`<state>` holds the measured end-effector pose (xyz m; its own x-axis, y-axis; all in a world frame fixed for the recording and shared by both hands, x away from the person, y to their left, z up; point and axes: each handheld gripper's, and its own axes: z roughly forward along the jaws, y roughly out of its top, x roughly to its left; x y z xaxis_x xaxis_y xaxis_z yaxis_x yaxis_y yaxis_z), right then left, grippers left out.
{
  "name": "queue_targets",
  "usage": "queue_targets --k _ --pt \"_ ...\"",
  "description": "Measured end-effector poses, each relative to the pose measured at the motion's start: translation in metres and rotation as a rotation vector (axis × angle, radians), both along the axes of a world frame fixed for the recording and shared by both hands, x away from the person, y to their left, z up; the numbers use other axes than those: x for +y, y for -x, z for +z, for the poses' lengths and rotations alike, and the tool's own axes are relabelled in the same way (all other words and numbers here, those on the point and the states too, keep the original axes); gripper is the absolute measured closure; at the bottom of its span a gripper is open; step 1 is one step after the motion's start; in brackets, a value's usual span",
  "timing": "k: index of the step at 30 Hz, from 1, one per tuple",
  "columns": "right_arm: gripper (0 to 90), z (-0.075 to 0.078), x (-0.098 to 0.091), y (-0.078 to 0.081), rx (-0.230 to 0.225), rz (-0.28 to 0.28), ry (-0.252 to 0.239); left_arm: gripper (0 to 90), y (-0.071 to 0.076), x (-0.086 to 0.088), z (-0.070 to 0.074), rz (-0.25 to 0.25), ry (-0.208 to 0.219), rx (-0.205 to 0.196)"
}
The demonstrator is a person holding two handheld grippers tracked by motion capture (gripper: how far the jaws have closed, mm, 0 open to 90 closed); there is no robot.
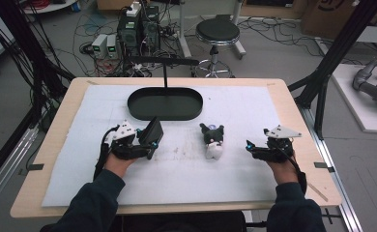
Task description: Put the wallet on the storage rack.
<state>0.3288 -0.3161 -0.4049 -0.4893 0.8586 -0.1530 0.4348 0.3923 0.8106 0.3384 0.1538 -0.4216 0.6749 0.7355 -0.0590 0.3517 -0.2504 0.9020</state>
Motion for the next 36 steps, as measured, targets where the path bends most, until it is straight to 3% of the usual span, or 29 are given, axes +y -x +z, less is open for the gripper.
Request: queue_targets --k 2,5,7,9,12,13,15,21,26,27,30,36 --pt "21.3 0.0 0.0 0.0 0.0 0.0 0.003 59.7 0.0 -0.001 0.0 0.011 -0.007 0.006" --pt "21.3 0.0 -0.001 0.0 0.001 0.001 0.004 68.4 0.0 0.001 0.001 0.039 -0.019 0.006" --pt "21.2 -0.001 0.0 0.0 0.002 0.003 0.004 74.3 -0.001 0.003 0.002 0.036 -0.002 0.011" --pt "21.3 -0.001 0.0 0.0 0.002 0.005 0.003 75.5 -0.001 0.004 0.004 0.047 -0.007 -0.008" --pt "21.3 0.0 -0.001 0.0 0.0 0.004 0.0 75.7 -0.005 0.011 0.015 0.041 0.049 -0.031" --pt "21.3 0.0 -0.002 0.0 -0.001 0.001 -0.007 75.7 -0.01 0.016 0.024 0.037 0.06 -0.063" --pt "21.3 0.001 -0.004 0.0 -0.005 -0.003 -0.015 75.8 -0.013 0.018 0.03 0.043 0.066 -0.07" --pt "21.3 0.002 -0.001 -0.003 -0.005 0.009 -0.02 75.7 -0.043 0.028 0.068 0.047 0.081 -0.132" --pt "21.3 0.001 0.001 -0.004 -0.006 0.016 -0.018 75.5 -0.076 0.037 0.086 0.115 0.074 -0.12" --pt "21.3 0.001 0.001 -0.004 -0.005 0.015 -0.022 75.5 -0.088 0.041 0.087 0.143 0.073 -0.115" --pt "21.3 0.001 0.0 -0.005 -0.004 0.015 -0.024 75.5 -0.1 0.043 0.085 0.166 0.058 -0.11" --pt "21.3 0.002 -0.002 -0.004 -0.008 0.018 -0.043 75.5 -0.127 0.043 0.061 0.208 0.025 -0.083"
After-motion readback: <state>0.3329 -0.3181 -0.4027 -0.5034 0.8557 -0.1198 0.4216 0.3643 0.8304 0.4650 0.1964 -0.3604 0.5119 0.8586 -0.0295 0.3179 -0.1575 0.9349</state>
